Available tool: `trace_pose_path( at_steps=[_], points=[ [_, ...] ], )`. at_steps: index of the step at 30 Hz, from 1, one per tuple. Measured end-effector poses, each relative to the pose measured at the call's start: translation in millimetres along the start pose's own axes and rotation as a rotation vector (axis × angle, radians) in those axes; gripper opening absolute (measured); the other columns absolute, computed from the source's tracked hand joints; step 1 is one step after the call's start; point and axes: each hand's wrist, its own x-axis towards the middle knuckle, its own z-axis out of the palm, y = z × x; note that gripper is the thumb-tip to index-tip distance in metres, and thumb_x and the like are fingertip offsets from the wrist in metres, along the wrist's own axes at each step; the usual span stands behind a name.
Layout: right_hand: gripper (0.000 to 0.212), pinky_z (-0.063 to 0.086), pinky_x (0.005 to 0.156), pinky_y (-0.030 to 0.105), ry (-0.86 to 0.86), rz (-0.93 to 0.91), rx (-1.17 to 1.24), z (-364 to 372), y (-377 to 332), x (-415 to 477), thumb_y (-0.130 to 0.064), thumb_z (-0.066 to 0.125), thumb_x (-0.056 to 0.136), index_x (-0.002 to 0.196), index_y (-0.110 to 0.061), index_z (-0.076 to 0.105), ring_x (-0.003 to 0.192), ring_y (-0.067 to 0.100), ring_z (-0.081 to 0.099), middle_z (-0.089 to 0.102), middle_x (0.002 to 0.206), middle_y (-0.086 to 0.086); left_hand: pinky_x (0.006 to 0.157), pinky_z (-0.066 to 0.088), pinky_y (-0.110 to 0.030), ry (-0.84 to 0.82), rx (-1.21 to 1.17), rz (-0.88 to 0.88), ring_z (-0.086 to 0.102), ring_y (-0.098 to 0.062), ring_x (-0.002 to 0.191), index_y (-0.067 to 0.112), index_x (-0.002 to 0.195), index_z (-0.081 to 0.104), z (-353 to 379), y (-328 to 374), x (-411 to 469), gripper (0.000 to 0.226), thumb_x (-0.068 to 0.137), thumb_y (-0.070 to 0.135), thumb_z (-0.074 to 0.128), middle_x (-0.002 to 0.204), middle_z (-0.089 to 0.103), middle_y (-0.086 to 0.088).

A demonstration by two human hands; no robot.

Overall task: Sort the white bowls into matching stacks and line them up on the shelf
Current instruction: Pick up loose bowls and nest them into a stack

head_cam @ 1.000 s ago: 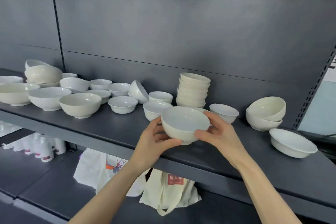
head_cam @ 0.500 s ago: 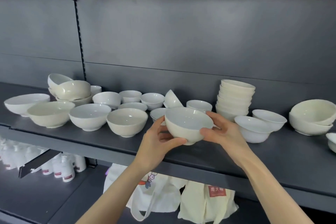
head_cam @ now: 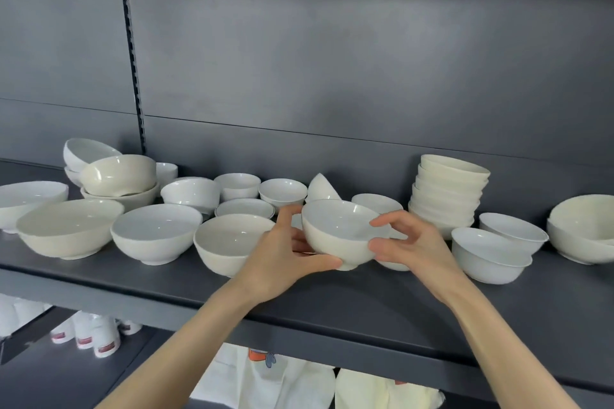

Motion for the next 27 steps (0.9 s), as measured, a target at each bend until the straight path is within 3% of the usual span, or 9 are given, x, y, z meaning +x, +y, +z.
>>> trace_pose_path(
  at_steps=[3,7,10,12,14,17,21,25,27],
  points=[
    [0.028,0.054,0.076,0.034,0.024,-0.005,-0.024,-1,10,5,-0.005,0.084,0.065,0.083,-0.008,0.063,0.070,0.015,0.070,0.072,0.077,-0.007,0.088,0.054,-0.032,-0.047,0.115,-0.028,0.068,-0.006,0.086,0.032,0.122,0.039,-3,-4,7,0.075,0.065,0.028,0.087,0.099,0.069,0.005],
    [0.024,0.050,0.071,0.030,0.062,-0.007,-0.034,1,22,7,0.001,0.081,0.068,0.078,-0.008,0.061,0.064,0.012,0.067,0.069,0.069,-0.009,0.090,0.054,-0.032,-0.116,0.184,-0.029,0.068,-0.005,0.087,0.030,0.126,0.047,-11,-6,11,0.074,0.064,0.030,0.087,0.100,0.067,0.008],
    [0.027,0.047,0.066,0.024,0.098,-0.019,-0.028,5,22,8,-0.002,0.084,0.063,0.075,-0.010,0.061,0.061,0.011,0.066,0.067,0.071,-0.009,0.091,0.053,-0.028,-0.203,0.163,-0.012,0.069,-0.007,0.088,0.036,0.110,0.062,-30,1,18,0.052,0.063,0.038,0.084,0.102,0.068,0.006],
    [0.033,0.050,0.065,0.021,0.124,-0.028,-0.042,8,23,8,-0.011,0.089,0.054,0.072,-0.013,0.062,0.063,0.012,0.067,0.068,0.073,-0.010,0.082,0.051,-0.015,-0.190,0.175,-0.017,0.067,-0.007,0.086,0.026,0.102,0.065,-45,9,35,0.032,0.074,0.029,0.081,0.102,0.068,0.001],
    [0.033,0.051,0.065,0.020,0.154,-0.011,-0.043,12,26,7,-0.008,0.088,0.056,0.076,-0.009,0.063,0.065,0.011,0.068,0.069,0.072,-0.011,0.079,0.052,-0.022,-0.173,0.210,-0.023,0.064,-0.015,0.084,0.018,0.104,0.062,-55,11,62,0.027,0.081,0.022,0.075,0.100,0.066,-0.002],
    [0.032,0.051,0.063,0.017,0.198,-0.012,-0.040,18,28,-1,-0.005,0.087,0.057,0.078,-0.007,0.063,0.065,0.005,0.066,0.069,0.070,-0.013,0.091,0.051,-0.036,-0.163,0.338,-0.019,0.065,-0.022,0.095,0.018,0.112,0.060,-55,-1,105,0.035,0.081,0.025,0.075,0.104,0.064,-0.003],
    [0.050,0.054,0.066,0.021,0.304,-0.015,-0.046,29,32,-15,-0.034,0.084,0.037,0.077,-0.011,0.065,0.068,0.008,0.068,0.069,0.072,-0.010,0.093,0.041,-0.027,-0.256,0.479,0.032,0.056,-0.021,0.113,0.019,0.132,0.048,-48,-23,153,0.054,0.084,0.028,0.072,0.123,0.057,-0.003],
    [0.049,0.053,0.062,0.019,0.320,-0.020,-0.055,34,33,-23,-0.018,0.091,0.040,0.079,-0.008,0.064,0.064,0.011,0.067,0.070,0.072,-0.011,0.098,0.033,-0.023,-0.309,0.539,0.075,0.048,-0.022,0.127,0.023,0.147,0.031,-43,-35,181,0.072,0.086,0.029,0.069,0.144,0.044,-0.005],
    [0.049,0.054,0.062,0.020,0.334,-0.017,-0.055,35,33,-25,-0.021,0.090,0.039,0.078,-0.009,0.064,0.064,0.010,0.067,0.070,0.075,-0.012,0.101,0.032,-0.025,-0.333,0.559,0.096,0.045,-0.024,0.129,0.027,0.149,0.026,-42,-40,192,0.075,0.087,0.032,0.068,0.150,0.038,-0.002]
  ],
)
